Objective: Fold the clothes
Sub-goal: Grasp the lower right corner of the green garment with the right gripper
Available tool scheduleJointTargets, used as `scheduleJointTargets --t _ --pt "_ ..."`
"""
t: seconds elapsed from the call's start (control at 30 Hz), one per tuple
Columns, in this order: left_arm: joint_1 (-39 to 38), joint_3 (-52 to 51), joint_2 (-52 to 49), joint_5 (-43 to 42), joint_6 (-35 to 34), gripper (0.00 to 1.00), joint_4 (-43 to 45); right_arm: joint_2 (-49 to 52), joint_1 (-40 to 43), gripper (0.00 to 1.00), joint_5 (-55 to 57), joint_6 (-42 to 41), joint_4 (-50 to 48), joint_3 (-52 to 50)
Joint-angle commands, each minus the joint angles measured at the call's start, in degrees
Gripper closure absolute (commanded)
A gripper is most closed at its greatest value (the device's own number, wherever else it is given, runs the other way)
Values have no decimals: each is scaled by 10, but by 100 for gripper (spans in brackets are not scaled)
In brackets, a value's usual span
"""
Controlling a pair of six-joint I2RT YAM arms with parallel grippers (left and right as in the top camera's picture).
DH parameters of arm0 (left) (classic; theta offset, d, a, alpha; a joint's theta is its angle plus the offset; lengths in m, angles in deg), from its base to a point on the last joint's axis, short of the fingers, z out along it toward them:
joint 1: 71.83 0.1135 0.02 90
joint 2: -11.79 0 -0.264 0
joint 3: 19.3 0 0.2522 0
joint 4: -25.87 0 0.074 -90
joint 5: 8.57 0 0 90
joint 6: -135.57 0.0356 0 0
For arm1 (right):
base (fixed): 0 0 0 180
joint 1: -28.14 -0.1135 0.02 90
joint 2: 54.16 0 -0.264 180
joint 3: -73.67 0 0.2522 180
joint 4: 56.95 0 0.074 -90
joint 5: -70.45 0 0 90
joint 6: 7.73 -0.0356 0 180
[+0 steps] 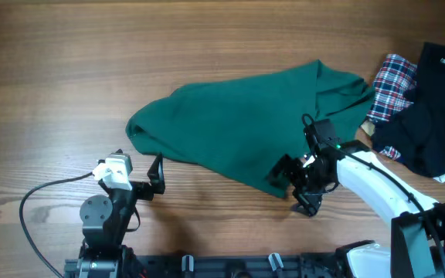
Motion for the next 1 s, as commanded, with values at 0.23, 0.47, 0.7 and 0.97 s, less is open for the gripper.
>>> scheduleJointTargets --t 0.23,0.47,0.7,0.97 --pt "-2 -3 -1 8 -7 0 -2 -6 -5 0 -8 -20 -53 -10" --pt "-2 -3 -1 8 -7 0 -1 -6 -48 20 36 -59 -57 -10" --pt "-2 -3 -1 8 -7 0 0 -6 -62 27 63 -66 -52 -10" --pt "-2 -3 -1 8 -7 0 -1 -2 -62 26 80 -76 -46 -10"
